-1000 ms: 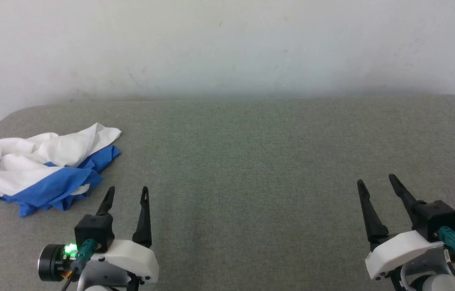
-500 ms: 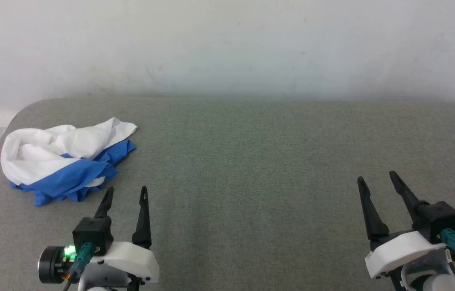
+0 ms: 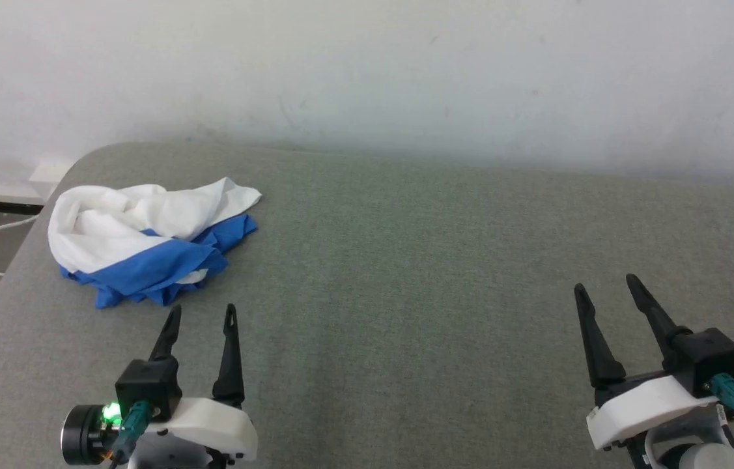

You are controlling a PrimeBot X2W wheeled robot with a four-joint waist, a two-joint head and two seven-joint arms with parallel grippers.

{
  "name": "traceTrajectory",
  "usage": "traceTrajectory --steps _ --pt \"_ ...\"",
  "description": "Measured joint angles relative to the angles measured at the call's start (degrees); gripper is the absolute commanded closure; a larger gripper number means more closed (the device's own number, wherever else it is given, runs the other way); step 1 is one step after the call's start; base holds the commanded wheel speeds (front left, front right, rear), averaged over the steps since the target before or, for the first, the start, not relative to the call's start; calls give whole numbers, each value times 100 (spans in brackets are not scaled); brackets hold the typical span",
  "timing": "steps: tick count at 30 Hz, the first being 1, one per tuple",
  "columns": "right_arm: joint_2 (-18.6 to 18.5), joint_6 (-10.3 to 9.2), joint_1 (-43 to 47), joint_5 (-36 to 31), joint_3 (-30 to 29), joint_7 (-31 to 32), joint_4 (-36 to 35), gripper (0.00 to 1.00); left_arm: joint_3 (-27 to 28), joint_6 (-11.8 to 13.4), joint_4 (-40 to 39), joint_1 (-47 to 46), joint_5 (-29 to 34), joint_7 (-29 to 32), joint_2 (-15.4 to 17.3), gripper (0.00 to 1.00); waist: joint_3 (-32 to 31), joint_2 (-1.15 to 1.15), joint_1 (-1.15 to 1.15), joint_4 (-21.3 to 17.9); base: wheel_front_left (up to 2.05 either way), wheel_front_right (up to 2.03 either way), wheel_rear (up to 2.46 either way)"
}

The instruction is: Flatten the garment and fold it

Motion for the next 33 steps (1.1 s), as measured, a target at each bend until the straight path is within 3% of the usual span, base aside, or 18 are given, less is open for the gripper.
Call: traceTrajectory --steps 33 --pt "1 0 19 69 152 -396 -66 0 -91 149 -85 107 -122 -407 -1 0 -19 0 0 1162 0 0 0"
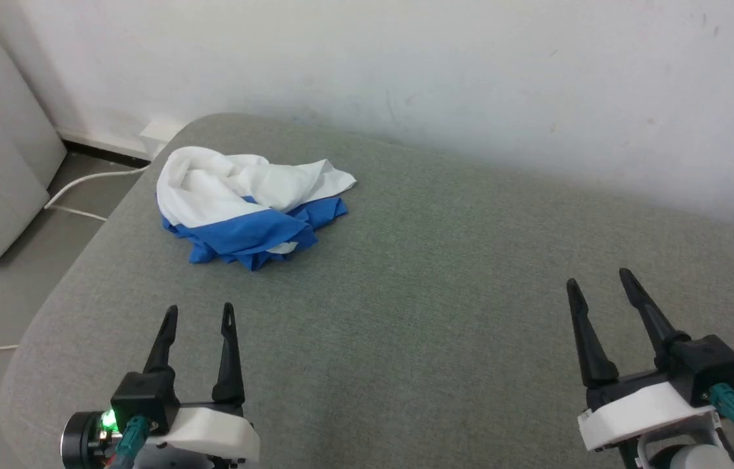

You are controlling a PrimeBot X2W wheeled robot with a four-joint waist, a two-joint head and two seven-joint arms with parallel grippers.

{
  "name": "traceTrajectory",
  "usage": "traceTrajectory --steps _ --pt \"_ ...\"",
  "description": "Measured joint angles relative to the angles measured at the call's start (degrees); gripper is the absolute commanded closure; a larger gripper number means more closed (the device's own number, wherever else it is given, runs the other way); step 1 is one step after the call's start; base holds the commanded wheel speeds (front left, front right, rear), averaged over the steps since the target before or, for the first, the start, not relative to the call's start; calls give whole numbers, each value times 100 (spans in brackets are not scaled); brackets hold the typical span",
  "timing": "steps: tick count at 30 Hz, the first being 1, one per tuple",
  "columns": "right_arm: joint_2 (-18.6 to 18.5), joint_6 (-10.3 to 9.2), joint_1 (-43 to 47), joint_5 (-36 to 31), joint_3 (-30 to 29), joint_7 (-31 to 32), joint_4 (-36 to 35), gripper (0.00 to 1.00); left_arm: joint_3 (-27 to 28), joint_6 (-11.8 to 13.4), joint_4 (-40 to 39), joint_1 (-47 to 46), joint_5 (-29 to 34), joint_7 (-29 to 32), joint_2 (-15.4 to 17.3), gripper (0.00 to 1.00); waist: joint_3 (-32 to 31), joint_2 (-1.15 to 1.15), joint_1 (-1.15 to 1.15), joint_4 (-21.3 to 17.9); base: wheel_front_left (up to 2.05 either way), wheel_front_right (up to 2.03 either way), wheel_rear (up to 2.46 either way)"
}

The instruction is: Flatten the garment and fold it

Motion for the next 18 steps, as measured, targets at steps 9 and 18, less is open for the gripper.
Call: traceTrajectory --steps 9,18 --pt "4 0 8 0 93 -101 8 0 4 0 3 13 -16 -98 0 0 -32 0 0 280 0 0 0" --pt "4 0 19 36 138 -208 19 0 -12 44 0 28 -51 -220 0 0 -74 0 0 537 0 0 0"
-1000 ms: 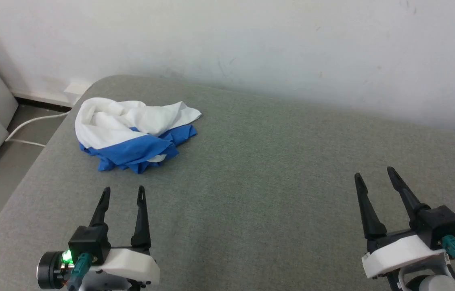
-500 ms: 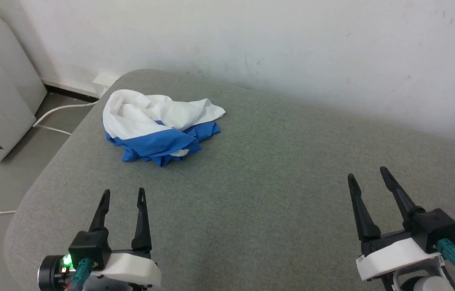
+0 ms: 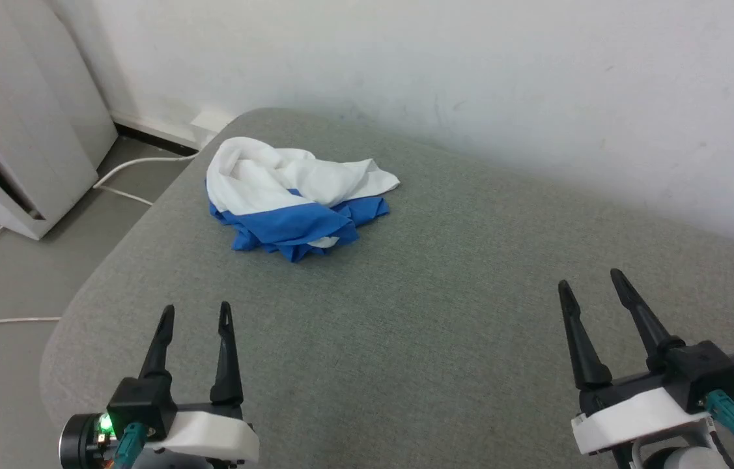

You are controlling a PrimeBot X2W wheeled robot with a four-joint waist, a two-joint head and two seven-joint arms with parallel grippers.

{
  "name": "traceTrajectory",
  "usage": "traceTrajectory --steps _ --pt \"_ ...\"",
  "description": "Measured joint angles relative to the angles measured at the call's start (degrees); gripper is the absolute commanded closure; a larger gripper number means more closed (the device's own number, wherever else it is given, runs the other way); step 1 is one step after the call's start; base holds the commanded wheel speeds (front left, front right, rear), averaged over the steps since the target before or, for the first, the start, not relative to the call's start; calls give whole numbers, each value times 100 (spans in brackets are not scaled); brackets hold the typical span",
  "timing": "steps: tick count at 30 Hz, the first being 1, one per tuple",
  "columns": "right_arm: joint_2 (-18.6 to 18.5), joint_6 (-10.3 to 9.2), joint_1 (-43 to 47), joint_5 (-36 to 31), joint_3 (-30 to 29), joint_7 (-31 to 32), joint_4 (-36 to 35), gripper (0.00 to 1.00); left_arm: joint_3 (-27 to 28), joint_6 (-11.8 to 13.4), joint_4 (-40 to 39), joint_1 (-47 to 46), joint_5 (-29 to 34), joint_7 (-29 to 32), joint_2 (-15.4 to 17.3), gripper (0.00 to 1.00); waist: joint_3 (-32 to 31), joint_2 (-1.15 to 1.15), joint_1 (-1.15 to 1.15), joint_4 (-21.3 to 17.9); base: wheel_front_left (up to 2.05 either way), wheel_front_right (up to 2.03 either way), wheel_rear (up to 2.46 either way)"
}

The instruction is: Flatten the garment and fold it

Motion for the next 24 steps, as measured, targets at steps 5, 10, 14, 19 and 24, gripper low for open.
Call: traceTrajectory --steps 5,10,14,19,24 --pt "1 0 19 20 3 -68 35 0 -16 14 -11 26 -8 -51 0 0 -7 0 0 130 0 0 0" --pt "1 0 32 51 -3 -130 82 0 -32 26 -13 85 -14 -119 0 0 -13 0 0 258 0 0 0" --pt "1 0 32 52 -1 -180 126 0 -45 64 -19 105 -66 -166 0 0 -12 0 0 356 0 0 0" --pt "1 0 33 80 11 -235 167 0 -59 75 -27 105 -103 -222 -1 0 -11 0 0 473 0 0 0" --pt "3 0 53 94 20 -280 256 0 -67 91 -29 112 -108 -272 -1 0 -28 0 0 565 0 0 0"
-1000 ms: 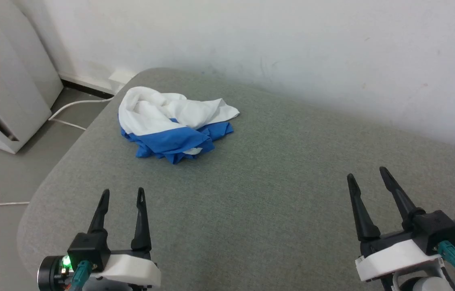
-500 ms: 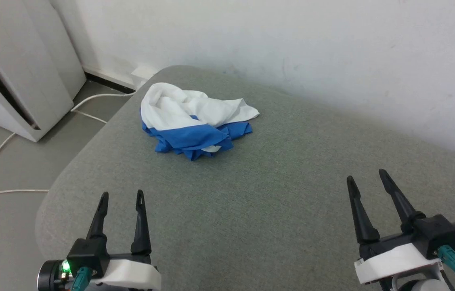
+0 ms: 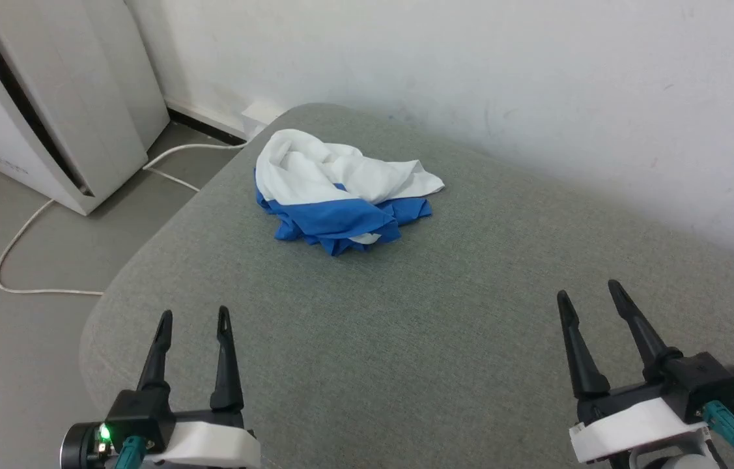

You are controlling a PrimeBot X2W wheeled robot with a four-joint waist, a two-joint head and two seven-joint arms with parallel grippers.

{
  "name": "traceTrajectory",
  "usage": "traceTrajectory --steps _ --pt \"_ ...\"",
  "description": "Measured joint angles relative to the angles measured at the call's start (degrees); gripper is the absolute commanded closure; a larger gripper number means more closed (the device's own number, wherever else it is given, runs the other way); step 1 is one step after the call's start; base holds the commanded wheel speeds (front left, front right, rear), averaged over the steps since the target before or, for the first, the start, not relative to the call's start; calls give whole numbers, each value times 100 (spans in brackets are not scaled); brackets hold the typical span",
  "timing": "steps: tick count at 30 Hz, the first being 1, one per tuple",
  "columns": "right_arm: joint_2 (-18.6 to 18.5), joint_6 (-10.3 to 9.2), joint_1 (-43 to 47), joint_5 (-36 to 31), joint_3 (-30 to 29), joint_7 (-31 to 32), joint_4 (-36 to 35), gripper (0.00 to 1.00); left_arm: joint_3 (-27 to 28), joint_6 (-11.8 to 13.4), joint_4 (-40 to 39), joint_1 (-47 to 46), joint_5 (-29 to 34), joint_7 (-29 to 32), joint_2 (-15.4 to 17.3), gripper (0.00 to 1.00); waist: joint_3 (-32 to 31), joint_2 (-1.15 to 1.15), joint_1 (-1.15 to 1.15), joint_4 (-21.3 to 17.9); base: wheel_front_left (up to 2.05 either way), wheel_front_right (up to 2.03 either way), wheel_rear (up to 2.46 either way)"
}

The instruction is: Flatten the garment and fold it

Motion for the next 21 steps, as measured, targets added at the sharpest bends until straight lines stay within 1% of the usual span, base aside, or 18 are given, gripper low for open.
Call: traceTrajectory --steps 7,17,21 --pt "1 0 20 -37 -31 -4 192 0 -16 16 4 1 -64 -1 0 0 25 0 0 -18 0 0 0" --pt "1 0 14 -74 62 -4 96 0 -29 21 35 -1 -114 -4 0 0 132 0 0 -104 0 0 0" --pt "2 -1 -47 -174 245 -4 -14 0 10 -99 159 -89 -85 -4 16 0 235 0 0 -234 0 0 0"
